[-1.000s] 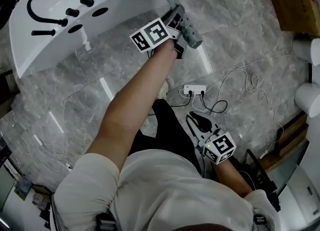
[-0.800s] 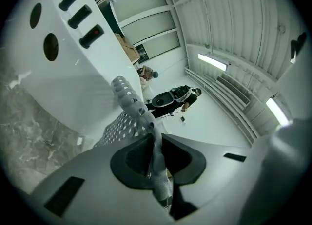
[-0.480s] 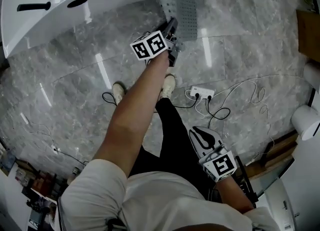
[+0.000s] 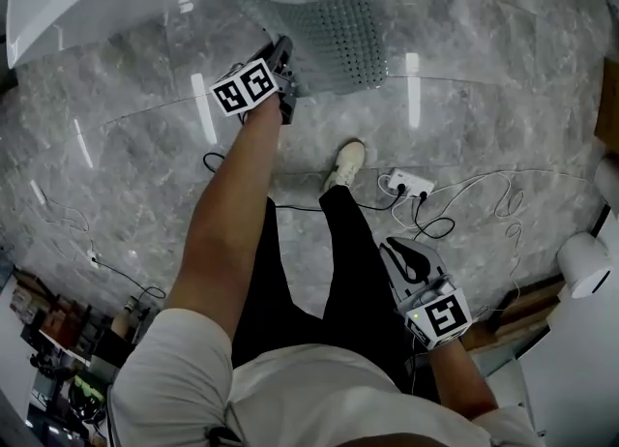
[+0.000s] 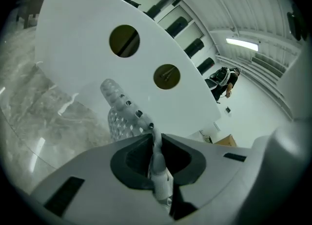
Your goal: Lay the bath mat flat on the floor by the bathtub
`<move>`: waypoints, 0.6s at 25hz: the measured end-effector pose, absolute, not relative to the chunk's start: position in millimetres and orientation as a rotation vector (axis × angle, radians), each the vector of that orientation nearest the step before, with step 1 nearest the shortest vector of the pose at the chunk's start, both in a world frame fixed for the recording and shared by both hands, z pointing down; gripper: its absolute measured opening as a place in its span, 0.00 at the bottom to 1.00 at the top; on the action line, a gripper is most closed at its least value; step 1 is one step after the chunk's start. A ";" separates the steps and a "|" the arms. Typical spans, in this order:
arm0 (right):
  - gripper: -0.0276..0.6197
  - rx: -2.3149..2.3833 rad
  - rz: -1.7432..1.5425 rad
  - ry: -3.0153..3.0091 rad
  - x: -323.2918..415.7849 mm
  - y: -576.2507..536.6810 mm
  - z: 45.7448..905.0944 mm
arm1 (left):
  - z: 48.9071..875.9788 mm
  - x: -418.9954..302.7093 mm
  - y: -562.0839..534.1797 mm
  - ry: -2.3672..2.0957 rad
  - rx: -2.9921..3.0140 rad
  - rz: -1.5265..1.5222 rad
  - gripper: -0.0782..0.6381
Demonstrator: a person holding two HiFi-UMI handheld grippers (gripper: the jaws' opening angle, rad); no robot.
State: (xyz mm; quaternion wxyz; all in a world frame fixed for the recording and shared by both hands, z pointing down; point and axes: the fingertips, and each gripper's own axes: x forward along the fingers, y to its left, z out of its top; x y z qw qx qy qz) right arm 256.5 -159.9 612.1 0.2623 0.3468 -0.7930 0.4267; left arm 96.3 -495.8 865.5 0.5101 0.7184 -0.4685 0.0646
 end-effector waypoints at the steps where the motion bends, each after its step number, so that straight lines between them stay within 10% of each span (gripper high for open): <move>1: 0.13 0.927 1.154 -2.144 249.4 -161.3 615.1 | 870.7 78.4 -497.1 -1.143 1.725 0.166 0.18; 15: 0.13 0.815 1.180 -2.122 129.3 -164.5 638.6 | 927.9 -99.0 -508.4 -1.271 1.653 0.366 0.20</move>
